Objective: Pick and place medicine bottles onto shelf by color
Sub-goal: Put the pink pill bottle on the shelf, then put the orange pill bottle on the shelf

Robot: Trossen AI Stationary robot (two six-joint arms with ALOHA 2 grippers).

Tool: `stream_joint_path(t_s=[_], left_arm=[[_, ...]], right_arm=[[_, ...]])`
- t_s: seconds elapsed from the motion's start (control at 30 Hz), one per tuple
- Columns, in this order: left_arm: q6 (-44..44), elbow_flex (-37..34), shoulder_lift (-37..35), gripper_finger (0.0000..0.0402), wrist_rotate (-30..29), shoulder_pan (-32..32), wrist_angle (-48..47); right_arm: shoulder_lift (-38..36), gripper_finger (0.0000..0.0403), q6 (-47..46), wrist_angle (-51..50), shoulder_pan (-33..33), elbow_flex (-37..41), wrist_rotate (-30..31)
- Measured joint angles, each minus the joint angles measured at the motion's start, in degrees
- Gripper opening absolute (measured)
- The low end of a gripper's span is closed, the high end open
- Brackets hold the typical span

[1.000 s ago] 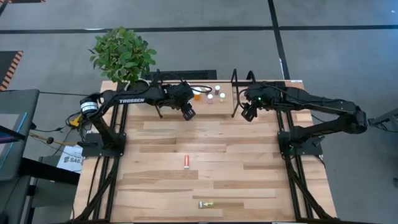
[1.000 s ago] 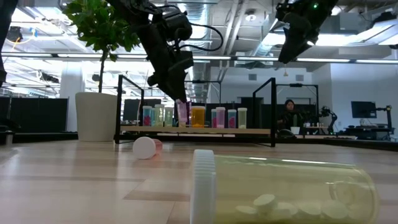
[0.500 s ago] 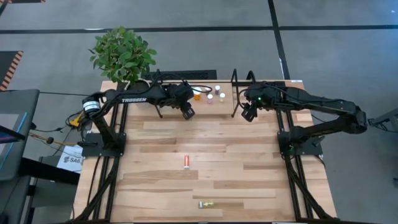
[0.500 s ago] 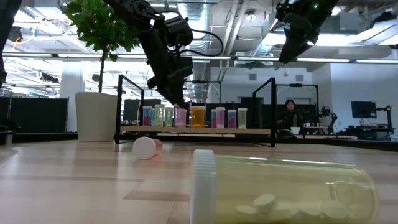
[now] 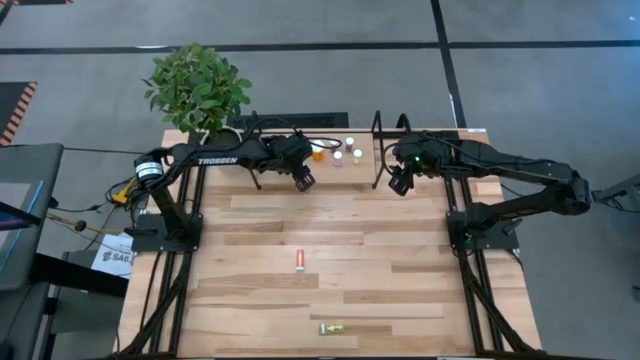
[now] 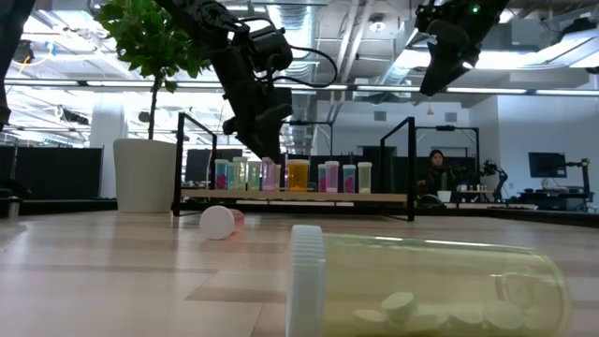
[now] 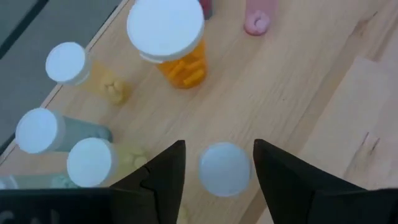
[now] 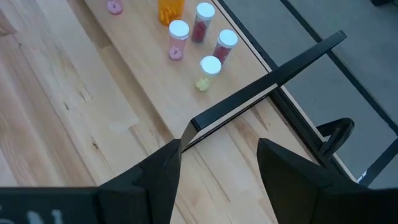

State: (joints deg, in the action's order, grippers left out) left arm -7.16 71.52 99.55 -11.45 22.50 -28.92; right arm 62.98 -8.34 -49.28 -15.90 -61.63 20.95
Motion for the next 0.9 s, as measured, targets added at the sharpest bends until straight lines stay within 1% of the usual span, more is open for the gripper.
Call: stream_joint_path(t_s=[0.17, 0.3, 0.47, 0.57, 0.67, 0.77, 0.9], left_arm=[[0.26, 5.04, -0.07, 0.0189, 0.08, 0.00, -3.14], [-0.24, 10.93, -0.07, 0.0192, 1.23, -0.02, -9.22], [-7.71, 15.34, -0.13, 0.0193, 8.99, -1.95, -12.27], [-12.46, 15.82, -0.15, 0.0193, 15.28, -4.65, -12.75], [-18.22, 15.76, -0.13, 0.0193, 18.40, -8.94, -12.82], [-26.16, 15.57, -0.13, 0.0193, 16.73, -15.07, -12.84], [-41.16, 15.39, -0.13, 0.0193, 10.71, -23.74, -14.43]], right_arm=[[0.00, 0.0234, -0.02, -0.25, 0.00, 0.00, 0.00], [0.00, 0.0234, -0.09, -0.84, 0.00, 0.00, 0.02], [0.02, 0.0234, -0.16, -3.56, 0.00, 0.00, 0.02], [0.02, 0.0234, -0.18, -4.95, 0.00, 0.00, 0.02], [0.00, 0.0234, -0.17, -6.63, 0.00, 0.00, 0.04], [-0.66, 0.0234, -0.10, -9.13, 0.26, 0.02, 0.04], [-2.62, 0.0234, 2.26, -13.03, 1.39, 0.04, 0.00]])
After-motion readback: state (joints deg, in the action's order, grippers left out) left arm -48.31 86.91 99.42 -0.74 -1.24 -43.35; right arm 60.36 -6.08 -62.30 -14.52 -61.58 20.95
